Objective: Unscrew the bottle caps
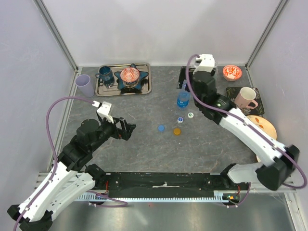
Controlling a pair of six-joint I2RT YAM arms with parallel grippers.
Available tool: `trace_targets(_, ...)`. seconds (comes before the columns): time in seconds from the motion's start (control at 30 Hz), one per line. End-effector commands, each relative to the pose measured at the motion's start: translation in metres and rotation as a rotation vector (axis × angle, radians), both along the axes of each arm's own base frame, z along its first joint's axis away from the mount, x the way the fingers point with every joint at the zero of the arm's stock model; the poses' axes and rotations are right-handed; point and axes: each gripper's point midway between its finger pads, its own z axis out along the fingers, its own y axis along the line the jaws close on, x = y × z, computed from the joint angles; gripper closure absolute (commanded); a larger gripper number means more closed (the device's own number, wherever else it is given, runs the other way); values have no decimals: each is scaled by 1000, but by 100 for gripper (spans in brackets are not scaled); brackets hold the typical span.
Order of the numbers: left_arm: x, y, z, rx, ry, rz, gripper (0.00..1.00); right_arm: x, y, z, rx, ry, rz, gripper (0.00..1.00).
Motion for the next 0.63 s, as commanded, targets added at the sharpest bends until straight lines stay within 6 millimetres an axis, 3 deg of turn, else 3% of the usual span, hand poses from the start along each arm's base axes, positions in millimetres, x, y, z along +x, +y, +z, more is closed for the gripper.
trace_targets(0.0, 18, 12, 9, -67, 16, 160, 1, -52, 11, 54, 123, -95, 202, 8)
trace_targets(0.03, 20, 13, 7, -69, 30, 178, 1, -63, 15, 38, 115, -72, 241, 8)
trace_targets(0.07, 24, 15, 4, -69, 41, 206, 1, -80, 12, 47, 136, -99, 288, 8)
trace_targets(0.1, 25, 14, 2, -92, 70, 225, 1, -93, 19, 40, 133, -93, 331, 7)
trace_targets(0.13, 29, 12, -5, -86, 98, 238, 1, -103, 20, 17, 114, -58, 353, 7)
trace_targets(0.17, 30, 11, -8, -92, 116, 249, 1, -117, 16, 18, 128, -70, 373, 7)
trace_targets(0.2, 32, 8, -12, -111, 147, 263, 1, -127, 19, -5, 107, -32, 400, 5)
trace_targets(0.27, 36, 3, -22, -110, 199, 273, 1, -143, 11, -19, 111, -18, 414, 4)
trace_targets(0.3, 36, 0, -24, -125, 223, 278, 1, -148, 8, -41, 107, 23, 406, 4)
trace_targets(0.37, 36, -7, -28, -135, 260, 267, 1, -159, -3, -53, 137, 39, 397, 3)
trace_targets(0.4, 36, -7, -29, -143, 264, 271, 1, -163, -6, -71, 146, 74, 387, 3)
trace_targets(0.5, 37, -9, -29, -157, 265, 267, 1, -172, -18, -87, 160, 90, 364, 2)
trace_targets(0.6, 36, -10, -30, -141, 258, 254, 1, -174, -24, -90, 170, 85, 342, 2)
